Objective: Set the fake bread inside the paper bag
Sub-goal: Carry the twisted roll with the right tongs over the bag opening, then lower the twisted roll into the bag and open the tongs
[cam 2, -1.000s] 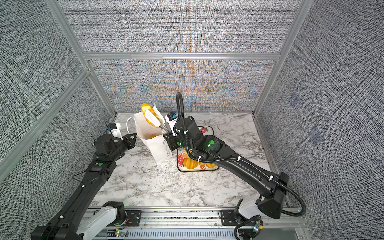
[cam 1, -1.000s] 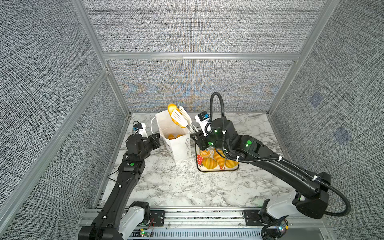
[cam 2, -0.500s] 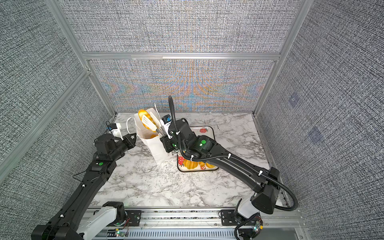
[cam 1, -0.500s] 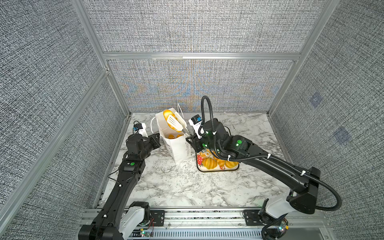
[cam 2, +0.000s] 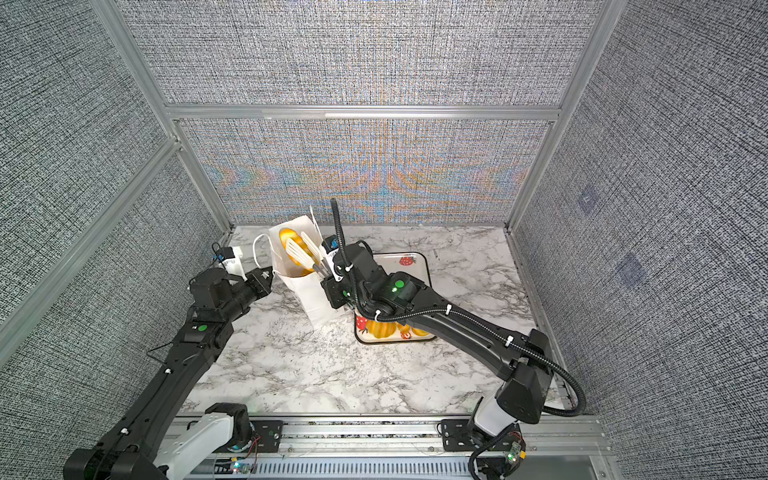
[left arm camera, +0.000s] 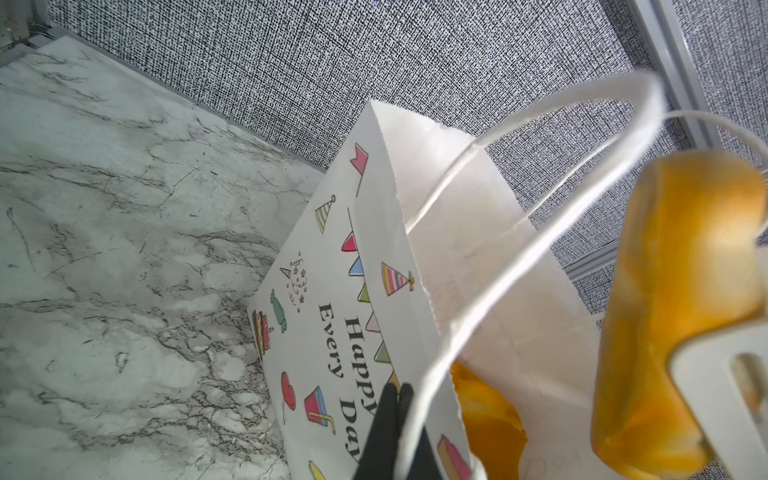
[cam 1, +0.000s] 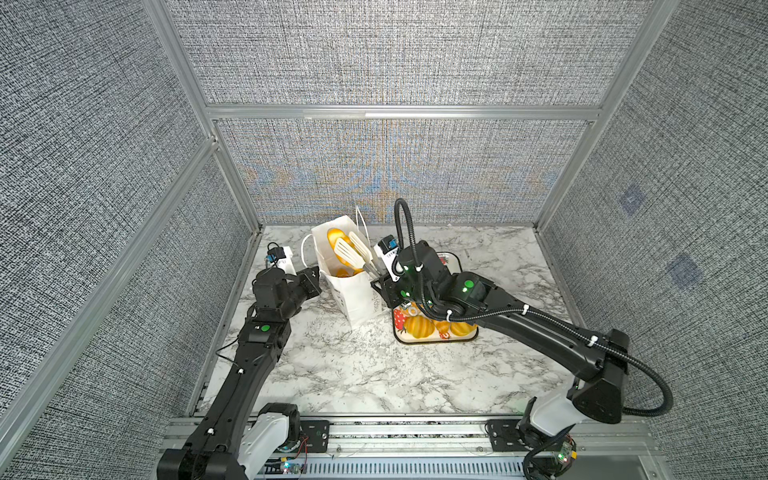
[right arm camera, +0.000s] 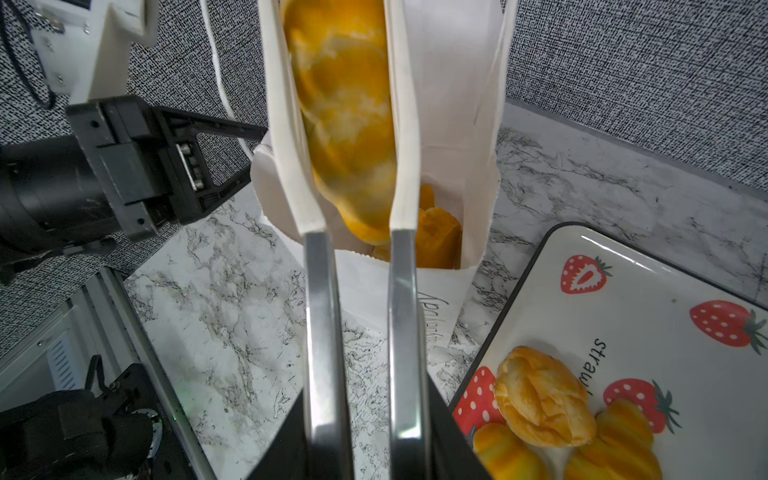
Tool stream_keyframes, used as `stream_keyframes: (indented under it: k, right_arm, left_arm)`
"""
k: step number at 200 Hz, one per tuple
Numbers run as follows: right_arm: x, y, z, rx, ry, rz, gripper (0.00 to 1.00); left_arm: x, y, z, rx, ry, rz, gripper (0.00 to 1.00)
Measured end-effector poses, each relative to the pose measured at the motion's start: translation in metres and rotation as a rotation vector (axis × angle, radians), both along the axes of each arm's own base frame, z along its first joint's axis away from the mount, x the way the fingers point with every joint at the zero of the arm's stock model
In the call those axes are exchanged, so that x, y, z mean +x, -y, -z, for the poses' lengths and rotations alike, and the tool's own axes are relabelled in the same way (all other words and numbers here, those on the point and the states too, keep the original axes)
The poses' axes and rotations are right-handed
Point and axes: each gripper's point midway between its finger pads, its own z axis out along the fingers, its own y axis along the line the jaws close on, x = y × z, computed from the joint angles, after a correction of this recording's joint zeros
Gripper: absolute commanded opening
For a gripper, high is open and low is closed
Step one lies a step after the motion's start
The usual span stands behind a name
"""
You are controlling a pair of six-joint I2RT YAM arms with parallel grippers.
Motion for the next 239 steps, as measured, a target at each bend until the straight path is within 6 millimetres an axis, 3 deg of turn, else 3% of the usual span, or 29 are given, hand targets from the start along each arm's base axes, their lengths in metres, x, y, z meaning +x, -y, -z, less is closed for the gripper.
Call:
stream_keyframes:
  k: [51,162,239]
  right_arm:
    - [-0.001,0.005,0.011,-0.026,-0.017,0.014,0.38]
    - [0.004,0.008,0.015,-0.045,-0.011,0.040,0.49]
    - [0.012,0.008,0.010,-0.042,-0.004,0.057,0.50]
  left_arm:
    - [0.000,0.000,0.002,-0.002,-0.001,-0.001,0.00]
    - [-0.001,0.000,0.002,-0.006,-0.001,-0.002,0.00]
    - [-0.003,0.000,-0.002,-0.008,0.010,-0.002,0.00]
